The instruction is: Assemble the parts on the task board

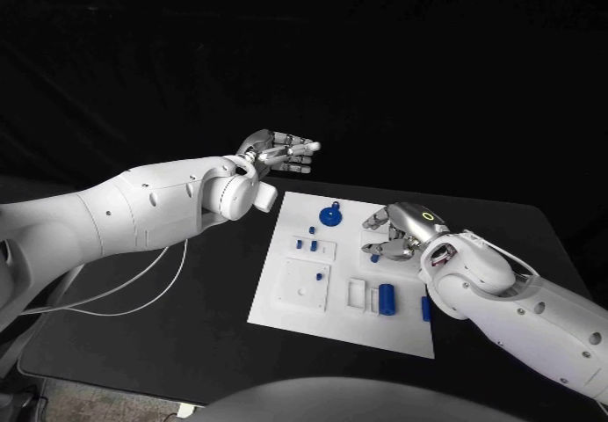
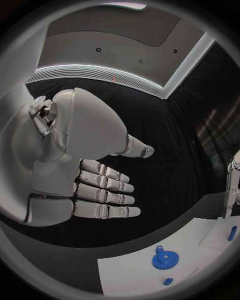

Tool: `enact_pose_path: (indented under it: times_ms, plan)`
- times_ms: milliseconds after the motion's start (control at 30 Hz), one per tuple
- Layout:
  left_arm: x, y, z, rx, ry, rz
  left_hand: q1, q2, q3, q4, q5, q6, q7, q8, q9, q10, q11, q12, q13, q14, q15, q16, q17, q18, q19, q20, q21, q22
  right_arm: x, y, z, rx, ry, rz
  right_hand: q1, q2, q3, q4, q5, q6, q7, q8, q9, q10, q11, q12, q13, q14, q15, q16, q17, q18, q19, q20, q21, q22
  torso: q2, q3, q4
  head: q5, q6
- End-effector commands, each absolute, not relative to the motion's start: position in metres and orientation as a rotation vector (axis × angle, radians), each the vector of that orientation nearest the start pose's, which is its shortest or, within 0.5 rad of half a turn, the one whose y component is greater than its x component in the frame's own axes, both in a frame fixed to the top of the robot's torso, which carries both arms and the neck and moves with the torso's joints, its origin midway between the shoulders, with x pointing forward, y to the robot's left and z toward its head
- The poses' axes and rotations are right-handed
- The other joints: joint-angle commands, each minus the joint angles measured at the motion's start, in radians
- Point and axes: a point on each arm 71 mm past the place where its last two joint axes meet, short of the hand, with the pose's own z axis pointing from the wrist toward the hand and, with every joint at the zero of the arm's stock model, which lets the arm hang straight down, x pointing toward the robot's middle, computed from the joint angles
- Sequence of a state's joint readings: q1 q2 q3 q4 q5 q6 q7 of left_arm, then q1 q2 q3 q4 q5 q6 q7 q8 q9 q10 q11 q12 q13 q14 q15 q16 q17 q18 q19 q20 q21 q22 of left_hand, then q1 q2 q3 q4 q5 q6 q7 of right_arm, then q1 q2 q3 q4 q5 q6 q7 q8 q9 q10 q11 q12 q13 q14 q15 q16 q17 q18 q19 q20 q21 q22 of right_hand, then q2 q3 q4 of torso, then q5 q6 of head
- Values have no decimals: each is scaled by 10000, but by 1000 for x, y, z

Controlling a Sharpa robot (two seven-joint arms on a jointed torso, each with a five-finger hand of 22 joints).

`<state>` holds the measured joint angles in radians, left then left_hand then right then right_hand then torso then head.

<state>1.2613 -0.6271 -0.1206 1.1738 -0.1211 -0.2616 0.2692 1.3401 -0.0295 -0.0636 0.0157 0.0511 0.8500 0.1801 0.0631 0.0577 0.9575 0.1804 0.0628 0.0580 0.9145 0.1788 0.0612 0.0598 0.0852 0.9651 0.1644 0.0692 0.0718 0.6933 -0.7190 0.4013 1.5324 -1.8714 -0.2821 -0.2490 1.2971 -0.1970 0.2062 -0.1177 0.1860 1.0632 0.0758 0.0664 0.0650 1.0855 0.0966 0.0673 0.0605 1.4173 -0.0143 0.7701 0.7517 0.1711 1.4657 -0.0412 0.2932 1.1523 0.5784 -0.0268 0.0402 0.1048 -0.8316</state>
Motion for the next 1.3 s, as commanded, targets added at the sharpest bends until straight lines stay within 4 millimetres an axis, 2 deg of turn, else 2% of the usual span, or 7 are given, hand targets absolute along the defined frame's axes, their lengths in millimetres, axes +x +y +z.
enact_pose_path:
  times_ms: [33, 300, 533, 700, 933, 1067, 1300]
  plan:
    - [549, 198, -197, -10024, 15573, -13539, -52, -54, -10, 38, -31, -21, -10, -25, 2, -14, 14, 12, 5, 37, -1, -25, -10, 32, -42, 31, 18, -6, 447, -174, -270, -1055, 17775, 5276, 576, -77, -588, 635, -15, -171, -53, -38, -20, -213, 47, 24, -10, -52, 81, 14, -68, 104, 367, 143, -79, -116, 9, 3, 11, -78, 27]
    - [548, 198, -197, -10016, 15617, -13591, -46, -52, -13, 28, -30, -15, -11, -26, 2, -9, 16, 12, 5, 53, 1, -25, -10, 32, -38, 30, 18, -6, 454, -181, -279, -1337, 18236, 4861, 705, -103, -592, 647, -60, -271, -164, -39, -20, -206, 42, 17, -11, -51, 72, 46, -110, 95, 371, 135, -41, -136, 12, -6, 48, -83, 24]
    - [549, 201, -198, -10041, 15570, -13505, -46, -52, -13, 28, -30, -15, -11, -26, 2, -9, 16, 12, 5, 53, 1, -25, -10, 32, -38, 30, 18, -6, 455, -175, -287, -1572, 18425, 4904, 657, 68, -669, 491, 1, -242, -126, -38, -19, 11, -39, 33, -12, -27, 2, 68, -126, -2, 385, 69, 47, -184, 12, -18, 44, -72, -4]
    - [550, 201, -198, -10031, 15578, -13484, -46, -52, -13, 28, -30, -15, -11, -26, 2, -9, 16, 12, 5, 53, 1, -25, -10, 32, -38, 30, 18, -6, 455, -172, -290, -1669, 18404, 4913, 533, 285, -261, 181, -232, -134, -56, -42, -22, 548, -162, -6, -23, 41, -91, 74, -126, -113, 399, -21, 179, -224, 11, -13, 43, -56, -13]
    - [550, 200, -199, -10028, 15605, -13483, -50, -11, -28, 2, -30, 6, -10, -23, 4, -4, 18, 13, 5, 58, 6, -26, -10, 34, -34, 32, 16, -7, 454, -169, -293, -1856, 18426, 4819, 53, 493, 1091, -408, -569, 144, 33, -32, -17, 1491, -411, -41, -11, 153, -207, 63, -121, -254, 398, -128, 406, -342, 9, -14, 37, -49, -47]
    - [551, 199, -199, -10030, 15627, -13487, -50, -11, -28, 2, -30, 6, -10, -23, 4, -4, 18, 13, 5, 58, 6, -26, -10, 34, -34, 32, 16, -7, 454, -171, -294, -1938, 18456, 4658, -308, 312, 2446, -688, -749, 475, 140, -41, -17, 1679, -446, -57, -8, 165, -259, 67, -76, -319, 374, -205, 517, -321, 12, -11, 31, -35, -60]
    - [551, 199, -200, -10048, 15669, -13474, -74, 17, -54, -9, -31, 12, -11, -26, 3, -7, 17, 11, 5, 35, 7, -28, -12, 35, -37, 32, 14, -7, 453, -171, -294, -2030, 18400, 4497, -366, 364, 3574, -802, -1214, 729, 181, -40, -15, 1821, -482, -54, -4, 164, -292, 74, -16, -327, 360, -244, 606, -261, 11, 0, 33, -30, -97]
